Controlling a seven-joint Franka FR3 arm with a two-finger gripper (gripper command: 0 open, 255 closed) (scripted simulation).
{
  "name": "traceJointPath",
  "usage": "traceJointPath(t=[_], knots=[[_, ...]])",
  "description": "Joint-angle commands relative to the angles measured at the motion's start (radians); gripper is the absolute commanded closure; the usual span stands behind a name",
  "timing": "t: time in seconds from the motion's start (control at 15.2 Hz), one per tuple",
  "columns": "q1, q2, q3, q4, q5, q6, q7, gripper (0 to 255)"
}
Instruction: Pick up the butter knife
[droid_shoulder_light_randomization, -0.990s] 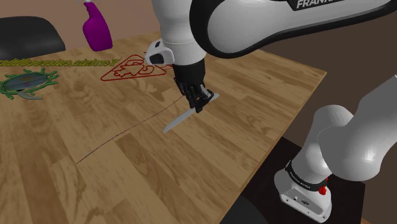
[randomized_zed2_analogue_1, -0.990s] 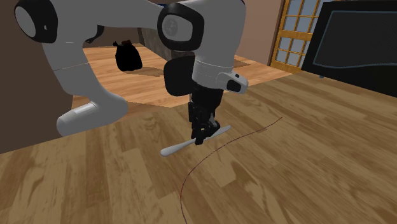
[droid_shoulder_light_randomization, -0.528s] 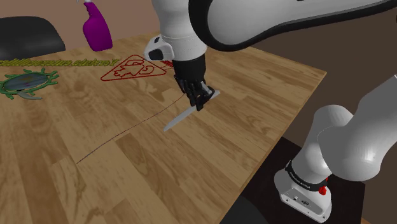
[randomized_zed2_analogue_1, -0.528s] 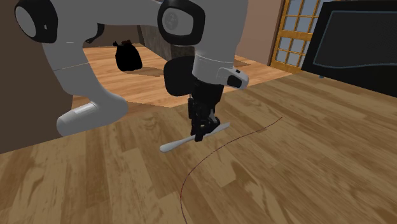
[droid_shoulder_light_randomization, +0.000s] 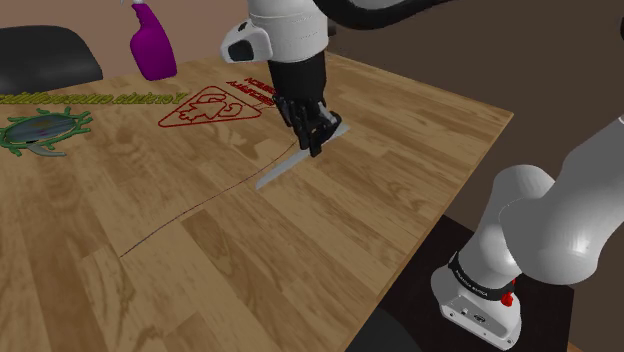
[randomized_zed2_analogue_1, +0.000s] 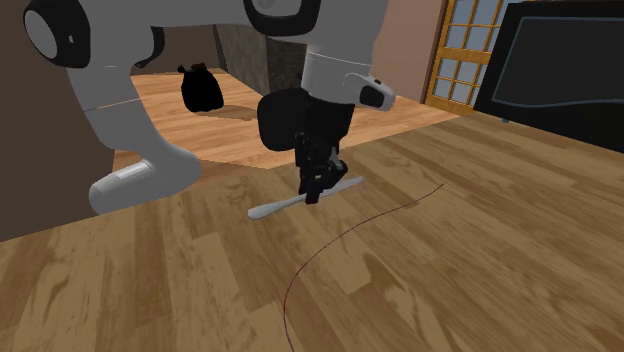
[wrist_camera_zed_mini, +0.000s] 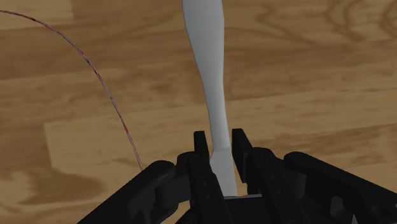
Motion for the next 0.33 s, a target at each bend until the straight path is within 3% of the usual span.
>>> traceJointPath(t=[0.0, 0.26], knots=[[0.000, 0.007, 0.001, 0.037, -0.001, -0.031, -0.001, 255], [-0.001, 0.013, 0.002, 0.072, -0.003, -0.060, -0.003, 255]])
